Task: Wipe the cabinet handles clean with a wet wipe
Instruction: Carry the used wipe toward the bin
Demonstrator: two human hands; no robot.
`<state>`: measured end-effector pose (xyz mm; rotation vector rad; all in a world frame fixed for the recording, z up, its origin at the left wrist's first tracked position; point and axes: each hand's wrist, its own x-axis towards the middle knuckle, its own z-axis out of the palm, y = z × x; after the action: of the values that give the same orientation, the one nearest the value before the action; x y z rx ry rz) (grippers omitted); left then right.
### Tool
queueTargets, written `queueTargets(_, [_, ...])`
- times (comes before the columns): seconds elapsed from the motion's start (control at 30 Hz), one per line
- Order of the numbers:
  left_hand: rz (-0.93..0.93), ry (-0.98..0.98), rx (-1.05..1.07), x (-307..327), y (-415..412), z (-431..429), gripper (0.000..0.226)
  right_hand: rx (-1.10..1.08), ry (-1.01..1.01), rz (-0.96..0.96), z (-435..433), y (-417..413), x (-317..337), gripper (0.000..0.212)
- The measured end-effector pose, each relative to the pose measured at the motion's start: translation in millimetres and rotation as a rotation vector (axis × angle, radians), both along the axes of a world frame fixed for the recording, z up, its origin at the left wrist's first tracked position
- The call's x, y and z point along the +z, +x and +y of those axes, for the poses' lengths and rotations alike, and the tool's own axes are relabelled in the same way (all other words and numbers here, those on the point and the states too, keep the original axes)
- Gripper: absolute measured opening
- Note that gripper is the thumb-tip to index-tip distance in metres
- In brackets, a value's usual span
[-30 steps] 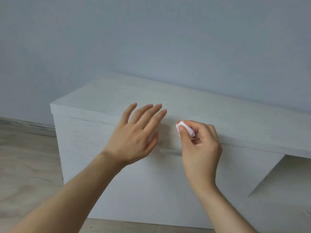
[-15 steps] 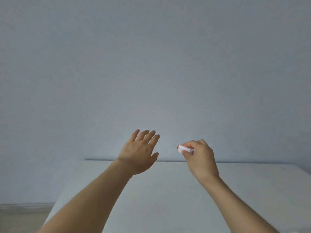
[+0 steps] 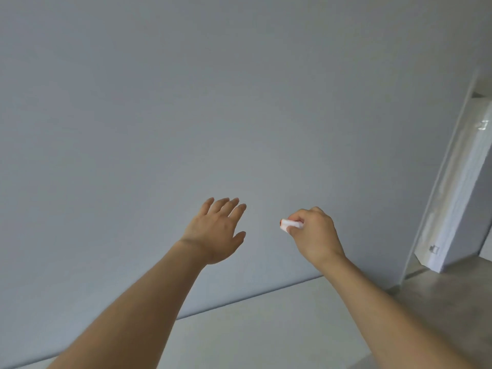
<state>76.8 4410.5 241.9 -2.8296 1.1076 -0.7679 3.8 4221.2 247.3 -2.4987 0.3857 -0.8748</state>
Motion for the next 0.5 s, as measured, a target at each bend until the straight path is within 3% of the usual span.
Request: queueTargets(0.5, [0.016, 0.049, -0.286, 2.1, 64.5, -312.2, 0.063, -0.324, -0.079, 0.015, -278.1, -0.5, 14.1, 0.02])
